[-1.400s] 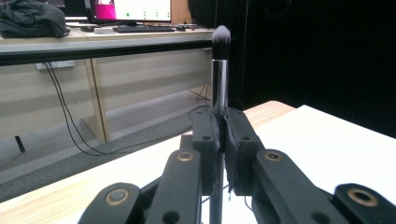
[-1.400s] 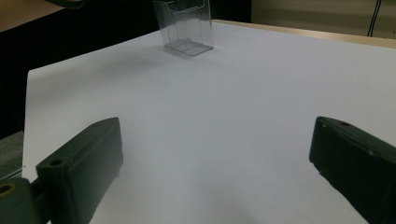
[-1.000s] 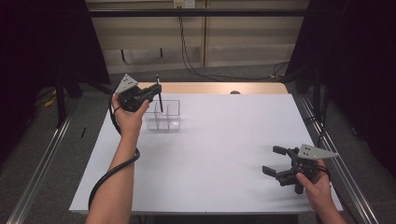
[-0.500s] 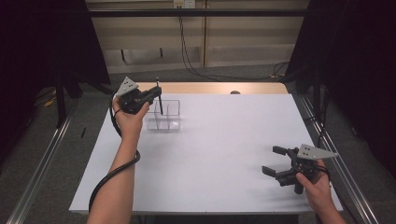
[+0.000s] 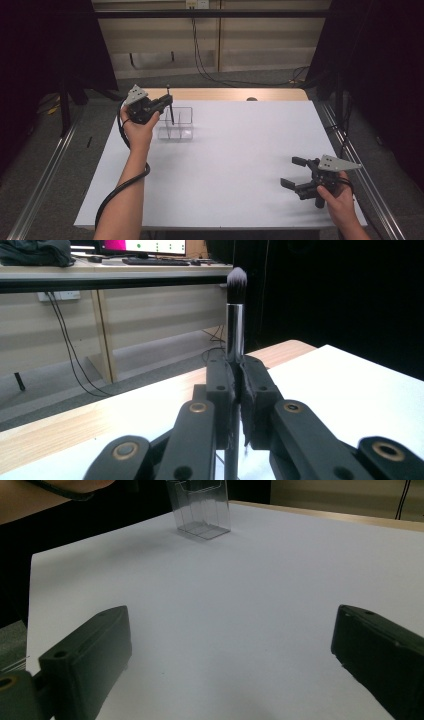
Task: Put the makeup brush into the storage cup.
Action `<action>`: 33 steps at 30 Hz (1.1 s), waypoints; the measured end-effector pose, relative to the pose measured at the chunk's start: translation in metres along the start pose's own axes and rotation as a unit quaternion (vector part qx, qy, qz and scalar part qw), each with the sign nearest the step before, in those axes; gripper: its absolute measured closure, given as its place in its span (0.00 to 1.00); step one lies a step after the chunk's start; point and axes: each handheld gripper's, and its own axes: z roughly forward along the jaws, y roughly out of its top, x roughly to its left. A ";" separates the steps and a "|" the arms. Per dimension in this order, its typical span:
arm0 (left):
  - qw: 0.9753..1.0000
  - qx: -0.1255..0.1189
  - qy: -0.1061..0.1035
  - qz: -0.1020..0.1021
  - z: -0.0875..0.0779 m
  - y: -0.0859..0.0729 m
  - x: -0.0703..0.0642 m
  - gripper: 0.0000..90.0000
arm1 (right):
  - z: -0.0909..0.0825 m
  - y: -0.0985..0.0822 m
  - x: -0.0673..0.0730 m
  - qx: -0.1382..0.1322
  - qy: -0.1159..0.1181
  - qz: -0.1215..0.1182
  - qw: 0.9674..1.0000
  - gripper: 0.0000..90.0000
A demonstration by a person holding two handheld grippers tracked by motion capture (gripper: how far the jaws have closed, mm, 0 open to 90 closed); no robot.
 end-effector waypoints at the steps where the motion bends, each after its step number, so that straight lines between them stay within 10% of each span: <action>1: 1.000 -0.001 -0.001 -0.001 0.000 0.000 0.000 0.93 | 0.000 0.000 0.000 0.001 0.000 0.000 1.000 0.03; 10: 1.000 -0.001 -0.008 -0.007 0.000 -0.002 0.001 0.93 | 0.000 0.000 0.000 0.000 0.000 0.000 1.000 0.03; 20: 0.999 -0.002 -0.010 -0.033 -0.003 -0.004 -0.001 0.57 | -0.003 -0.001 0.000 0.000 -0.003 0.001 1.000 0.03; 33: 0.999 0.004 -0.030 -0.037 -0.010 -0.012 -0.010 0.34 | -0.003 -0.001 0.001 -0.001 -0.004 0.000 1.000 0.03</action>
